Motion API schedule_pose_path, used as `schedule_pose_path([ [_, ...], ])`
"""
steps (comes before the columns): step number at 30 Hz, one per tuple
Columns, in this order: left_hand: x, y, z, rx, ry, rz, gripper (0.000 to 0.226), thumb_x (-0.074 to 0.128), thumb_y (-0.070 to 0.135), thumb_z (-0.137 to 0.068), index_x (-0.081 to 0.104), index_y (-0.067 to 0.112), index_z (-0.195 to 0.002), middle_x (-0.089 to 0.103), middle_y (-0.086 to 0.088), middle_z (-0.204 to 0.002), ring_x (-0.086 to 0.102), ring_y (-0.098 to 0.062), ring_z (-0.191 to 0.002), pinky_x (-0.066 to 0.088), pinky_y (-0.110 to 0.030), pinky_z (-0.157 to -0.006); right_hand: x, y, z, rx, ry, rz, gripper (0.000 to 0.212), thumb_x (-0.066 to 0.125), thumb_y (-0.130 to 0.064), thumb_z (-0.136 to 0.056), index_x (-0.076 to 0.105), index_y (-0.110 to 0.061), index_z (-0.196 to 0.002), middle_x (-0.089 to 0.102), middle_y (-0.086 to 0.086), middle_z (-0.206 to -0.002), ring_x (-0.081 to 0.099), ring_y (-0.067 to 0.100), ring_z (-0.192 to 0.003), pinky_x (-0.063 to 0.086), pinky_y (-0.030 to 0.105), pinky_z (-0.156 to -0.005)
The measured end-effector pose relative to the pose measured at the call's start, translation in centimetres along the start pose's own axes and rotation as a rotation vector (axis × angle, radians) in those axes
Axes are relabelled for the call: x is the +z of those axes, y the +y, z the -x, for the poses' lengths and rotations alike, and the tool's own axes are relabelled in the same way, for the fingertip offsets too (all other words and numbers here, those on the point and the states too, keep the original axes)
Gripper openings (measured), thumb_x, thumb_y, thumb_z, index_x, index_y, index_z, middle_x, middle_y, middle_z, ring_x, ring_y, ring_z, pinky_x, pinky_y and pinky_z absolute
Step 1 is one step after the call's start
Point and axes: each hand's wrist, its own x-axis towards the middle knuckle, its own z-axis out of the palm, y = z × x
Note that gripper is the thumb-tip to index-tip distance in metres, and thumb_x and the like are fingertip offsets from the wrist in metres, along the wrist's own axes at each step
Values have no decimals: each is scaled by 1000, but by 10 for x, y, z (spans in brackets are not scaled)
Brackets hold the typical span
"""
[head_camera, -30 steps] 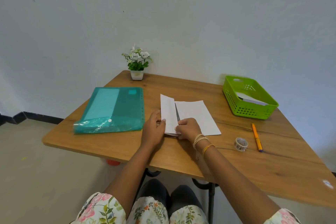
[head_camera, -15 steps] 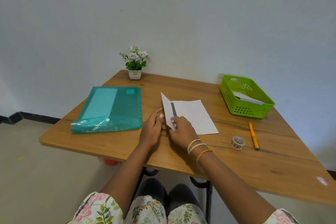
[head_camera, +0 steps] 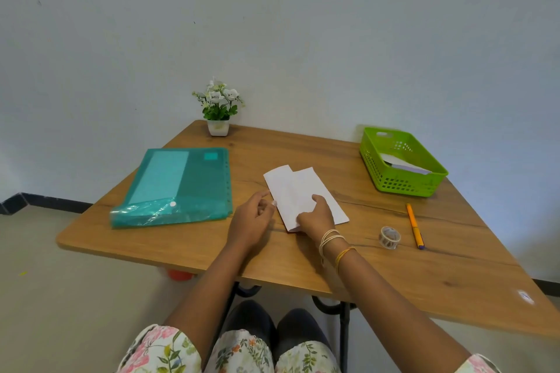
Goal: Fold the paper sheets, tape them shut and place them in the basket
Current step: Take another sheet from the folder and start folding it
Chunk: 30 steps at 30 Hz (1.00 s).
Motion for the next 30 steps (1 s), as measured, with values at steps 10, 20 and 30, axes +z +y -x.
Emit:
schedule_pose_path([
  [10, 0, 3, -2, -60, 40, 4, 40, 60, 34, -91, 54, 24, -130, 68, 6, -99, 63, -7, -85, 58, -38, -75, -2, -18, 17, 363, -204, -544, 57, 47, 17, -87, 38, -5, -139, 42, 11, -138, 49, 38, -119, 60, 41, -70],
  [20, 4, -3, -12, -158, 47, 14, 41, 74, 25, -82, 63, 22, -121, 65, 10, -80, 64, -8, -73, 60, -33, -69, -5, 2, 16, -195, 4, 781, 39, 53, -44, -90, 56, -12, -112, 49, 13, -125, 49, 26, -108, 45, 33, -86],
  [30, 0, -1, -7, -93, 57, 140, 35, 61, 20, -92, 61, 25, -126, 68, 9, -79, 66, -9, -67, 57, -23, -61, 4, 12, 28, -511, -131, 790, 65, 57, -62, -77, 50, -15, -122, 51, 5, -120, 50, 20, -106, 45, 27, -81],
])
